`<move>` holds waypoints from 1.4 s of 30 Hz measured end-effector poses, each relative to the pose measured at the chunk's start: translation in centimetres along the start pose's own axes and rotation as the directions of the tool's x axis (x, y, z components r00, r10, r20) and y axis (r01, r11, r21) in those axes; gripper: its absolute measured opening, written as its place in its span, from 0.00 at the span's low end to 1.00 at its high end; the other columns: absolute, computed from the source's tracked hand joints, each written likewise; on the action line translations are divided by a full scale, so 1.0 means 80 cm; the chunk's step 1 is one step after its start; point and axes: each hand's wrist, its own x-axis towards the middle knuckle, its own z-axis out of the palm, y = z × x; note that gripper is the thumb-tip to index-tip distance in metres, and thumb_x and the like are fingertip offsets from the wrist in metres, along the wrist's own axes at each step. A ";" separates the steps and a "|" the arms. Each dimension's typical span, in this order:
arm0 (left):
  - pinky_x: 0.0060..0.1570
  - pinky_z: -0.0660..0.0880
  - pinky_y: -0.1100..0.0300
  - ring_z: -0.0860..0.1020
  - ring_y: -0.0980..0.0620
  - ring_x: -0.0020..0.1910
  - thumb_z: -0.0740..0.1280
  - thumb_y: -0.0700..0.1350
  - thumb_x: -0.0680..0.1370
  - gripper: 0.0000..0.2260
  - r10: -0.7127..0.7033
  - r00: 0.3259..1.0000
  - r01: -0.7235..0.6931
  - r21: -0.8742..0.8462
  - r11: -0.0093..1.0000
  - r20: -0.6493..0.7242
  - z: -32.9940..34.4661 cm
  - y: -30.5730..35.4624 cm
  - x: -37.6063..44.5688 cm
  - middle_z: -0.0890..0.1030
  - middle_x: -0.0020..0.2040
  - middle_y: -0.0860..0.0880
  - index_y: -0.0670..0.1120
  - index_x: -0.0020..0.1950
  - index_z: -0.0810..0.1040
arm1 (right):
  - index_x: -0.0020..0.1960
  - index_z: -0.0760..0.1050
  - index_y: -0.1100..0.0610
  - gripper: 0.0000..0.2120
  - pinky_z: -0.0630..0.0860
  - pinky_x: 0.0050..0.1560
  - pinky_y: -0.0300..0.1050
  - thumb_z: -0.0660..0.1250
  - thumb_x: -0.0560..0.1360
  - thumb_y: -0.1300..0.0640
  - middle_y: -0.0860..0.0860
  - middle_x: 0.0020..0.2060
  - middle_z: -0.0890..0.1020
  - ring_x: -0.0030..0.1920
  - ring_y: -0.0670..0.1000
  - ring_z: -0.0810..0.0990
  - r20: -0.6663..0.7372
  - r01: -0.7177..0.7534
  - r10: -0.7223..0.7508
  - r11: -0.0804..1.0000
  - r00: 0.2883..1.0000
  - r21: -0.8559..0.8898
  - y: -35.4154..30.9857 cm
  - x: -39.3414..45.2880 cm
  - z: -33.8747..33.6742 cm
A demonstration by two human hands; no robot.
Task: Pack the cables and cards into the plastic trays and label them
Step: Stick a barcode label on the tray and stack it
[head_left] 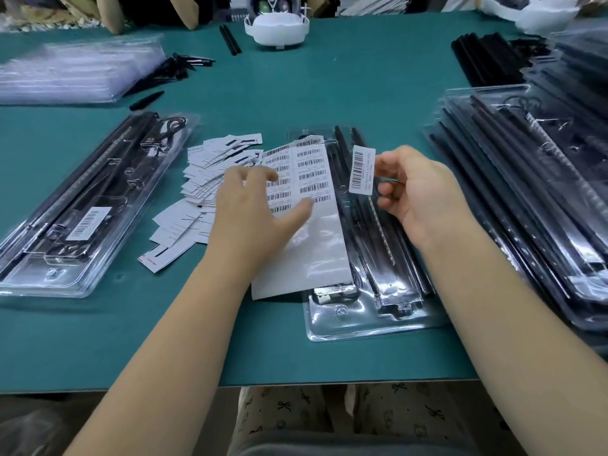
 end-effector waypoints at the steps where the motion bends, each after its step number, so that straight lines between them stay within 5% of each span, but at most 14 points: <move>1: 0.56 0.64 0.61 0.69 0.50 0.60 0.71 0.56 0.70 0.23 -0.019 1.000 0.018 -0.036 0.999 -0.017 -0.001 -0.002 0.001 0.63 0.57 0.53 0.50 0.61 0.71 | 0.31 0.81 0.57 0.09 0.67 0.26 0.37 0.65 0.67 0.57 0.50 0.32 0.82 0.25 0.45 0.69 -0.003 -0.006 0.006 1.000 1.000 0.003 0.000 0.001 0.000; 9: 0.49 0.72 0.73 0.70 0.55 0.58 0.77 0.43 0.65 0.27 -0.040 0.996 0.064 -0.308 0.949 0.082 0.001 0.001 0.000 0.62 0.59 0.55 0.59 0.56 0.67 | 0.40 0.80 0.59 0.06 0.78 0.36 0.43 0.65 0.71 0.59 0.53 0.38 0.81 0.27 0.46 0.71 -0.001 -0.023 0.023 0.998 1.000 -0.064 0.001 0.002 0.003; 12: 0.45 0.72 0.65 0.74 0.54 0.53 0.79 0.49 0.64 0.30 -0.124 0.987 0.148 -0.274 0.950 0.102 0.001 -0.003 0.002 0.67 0.60 0.54 0.57 0.59 0.66 | 0.41 0.80 0.59 0.06 0.81 0.41 0.44 0.65 0.71 0.59 0.54 0.40 0.80 0.28 0.46 0.72 -0.025 -0.028 0.027 0.998 0.999 -0.058 0.000 0.002 0.004; 15: 0.37 0.68 0.62 0.76 0.60 0.45 0.75 0.59 0.66 0.28 -0.218 0.968 0.239 -0.196 0.951 0.121 0.000 -0.009 0.006 0.77 0.49 0.55 0.55 0.61 0.67 | 0.39 0.79 0.59 0.06 0.81 0.40 0.44 0.64 0.71 0.60 0.54 0.39 0.80 0.27 0.46 0.71 -0.047 -0.050 0.049 0.999 0.998 -0.010 -0.001 0.001 0.004; 19: 0.32 0.64 0.66 0.75 0.66 0.36 0.73 0.54 0.70 0.23 -0.216 0.965 0.237 -0.149 0.960 0.146 0.001 -0.009 0.005 0.78 0.38 0.56 0.56 0.60 0.67 | 0.30 0.81 0.56 0.12 0.80 0.39 0.44 0.63 0.69 0.60 0.53 0.35 0.82 0.29 0.48 0.71 -0.002 -0.048 0.048 0.998 0.999 0.031 -0.002 0.000 0.001; 22: 0.32 0.63 0.70 0.73 0.59 0.38 0.68 0.48 0.76 0.19 -0.144 0.989 0.147 -0.128 0.981 0.039 -0.002 -0.006 0.006 0.75 0.41 0.58 0.54 0.64 0.67 | 0.28 0.82 0.55 0.14 0.79 0.36 0.42 0.62 0.69 0.59 0.52 0.33 0.84 0.28 0.47 0.72 0.039 -0.025 0.024 0.999 0.999 0.034 -0.002 -0.002 0.002; 25: 0.41 0.63 0.58 0.72 0.48 0.44 0.61 0.43 0.80 0.16 -0.031 0.993 0.031 0.002 1.000 -0.114 -0.009 -0.006 0.007 0.77 0.52 0.54 0.51 0.67 0.66 | 0.29 0.83 0.54 0.16 0.77 0.31 0.40 0.62 0.71 0.59 0.50 0.31 0.83 0.25 0.45 0.72 0.041 -0.008 0.007 1.000 0.999 0.023 -0.003 -0.003 0.001; 28: 0.45 0.61 0.58 0.74 0.43 0.54 0.56 0.39 0.80 0.17 -0.018 0.974 0.034 0.069 0.997 -0.227 -0.020 -0.016 0.012 0.76 0.63 0.49 0.49 0.69 0.66 | 0.29 0.83 0.54 0.16 0.76 0.31 0.40 0.62 0.72 0.59 0.50 0.31 0.84 0.26 0.45 0.73 0.032 0.010 -0.010 1.000 0.999 0.011 -0.001 -0.002 0.000; 32: 0.52 0.61 0.59 0.70 0.44 0.60 0.52 0.30 0.74 0.27 -0.031 0.984 0.048 0.096 0.994 -0.174 -0.035 -0.033 0.016 0.70 0.67 0.45 0.48 0.70 0.66 | 0.30 0.82 0.53 0.14 0.77 0.36 0.40 0.63 0.71 0.58 0.47 0.31 0.83 0.32 0.45 0.77 -0.017 0.089 -0.091 0.991 0.996 -0.097 0.000 0.000 -0.001; 35: 0.51 0.64 0.56 0.70 0.42 0.57 0.53 0.29 0.72 0.28 -0.110 0.979 0.136 0.148 0.979 -0.172 -0.042 -0.042 0.018 0.67 0.67 0.44 0.48 0.69 0.67 | 0.45 0.82 0.51 0.08 0.72 0.37 0.32 0.65 0.71 0.54 0.41 0.37 0.82 0.36 0.37 0.78 -0.004 0.180 -0.192 0.925 0.981 -0.336 0.001 0.002 -0.001; 38: 0.55 0.64 0.51 0.66 0.39 0.61 0.57 0.31 0.72 0.25 -0.164 0.955 0.229 0.265 0.937 -0.246 -0.044 -0.044 0.018 0.65 0.66 0.41 0.46 0.68 0.68 | 0.72 0.63 0.47 0.29 0.67 0.42 0.33 0.67 0.73 0.51 0.44 0.56 0.76 0.52 0.41 0.75 0.101 0.216 -0.192 0.803 0.976 -0.555 0.008 0.004 -0.007; 40: 0.59 0.63 0.49 0.63 0.37 0.63 0.61 0.34 0.73 0.22 -0.170 0.932 0.276 0.323 0.905 -0.319 -0.043 -0.042 0.017 0.65 0.65 0.40 0.45 0.66 0.70 | 0.76 0.49 0.43 0.40 0.63 0.47 0.37 0.69 0.72 0.50 0.46 0.64 0.71 0.58 0.44 0.71 0.180 0.243 -0.165 0.728 0.970 -0.640 0.012 0.002 -0.008; 42: 0.60 0.61 0.51 0.64 0.38 0.62 0.65 0.39 0.73 0.19 -0.117 0.942 0.222 0.321 0.921 -0.316 -0.038 -0.036 0.015 0.68 0.64 0.40 0.45 0.64 0.73 | 0.76 0.46 0.39 0.42 0.62 0.52 0.40 0.69 0.72 0.51 0.47 0.66 0.69 0.60 0.43 0.66 0.248 0.296 -0.171 0.681 0.954 -0.670 0.013 -0.001 -0.007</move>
